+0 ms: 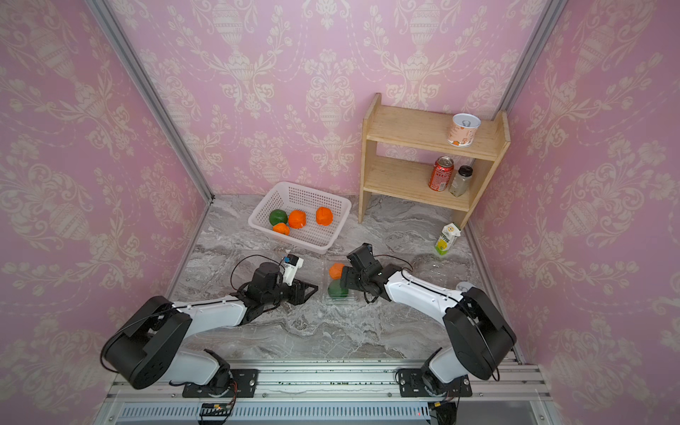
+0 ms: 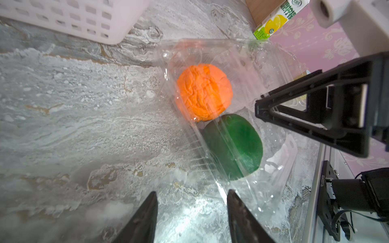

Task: Take oranges out of containers
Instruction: Open the packing box at the center of the board.

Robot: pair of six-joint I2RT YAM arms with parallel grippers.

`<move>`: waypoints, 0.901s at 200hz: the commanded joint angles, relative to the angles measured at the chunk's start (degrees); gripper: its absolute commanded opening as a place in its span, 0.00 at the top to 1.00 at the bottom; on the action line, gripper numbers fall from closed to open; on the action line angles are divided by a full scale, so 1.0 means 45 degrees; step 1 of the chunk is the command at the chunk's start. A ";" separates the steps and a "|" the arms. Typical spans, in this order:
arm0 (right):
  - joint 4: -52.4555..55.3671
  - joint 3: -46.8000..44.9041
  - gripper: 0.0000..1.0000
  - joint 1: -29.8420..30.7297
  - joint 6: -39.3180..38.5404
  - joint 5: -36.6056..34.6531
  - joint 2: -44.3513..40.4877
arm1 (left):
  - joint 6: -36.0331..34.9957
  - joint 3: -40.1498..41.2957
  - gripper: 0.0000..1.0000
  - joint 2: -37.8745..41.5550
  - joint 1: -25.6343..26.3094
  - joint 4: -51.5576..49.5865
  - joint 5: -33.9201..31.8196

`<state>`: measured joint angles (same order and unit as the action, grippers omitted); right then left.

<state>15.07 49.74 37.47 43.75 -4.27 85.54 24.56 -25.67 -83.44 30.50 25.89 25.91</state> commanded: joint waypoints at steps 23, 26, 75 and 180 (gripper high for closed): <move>-0.0241 -0.0461 0.15 -0.0059 0.0298 -0.0163 -0.0104 | 0.0109 -0.0229 0.46 -0.0301 0.0209 0.0278 0.0404; -0.0251 -0.0473 0.15 -0.0033 0.0298 -0.0176 -0.0134 | 0.0100 -0.0249 0.46 -0.0308 0.0214 0.0196 0.0364; -0.0034 -0.0332 0.15 0.0252 0.0201 -0.0431 -0.0043 | 0.0227 -0.0489 0.46 -0.0664 0.0291 0.0105 0.0357; 0.0681 0.0332 0.16 0.1124 -0.0218 -0.1155 0.0728 | 0.0588 -0.0605 0.47 -0.0872 0.0333 0.0514 0.0454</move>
<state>14.26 50.30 41.43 44.10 -7.51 87.29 26.09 -26.87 -86.52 31.46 27.00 26.70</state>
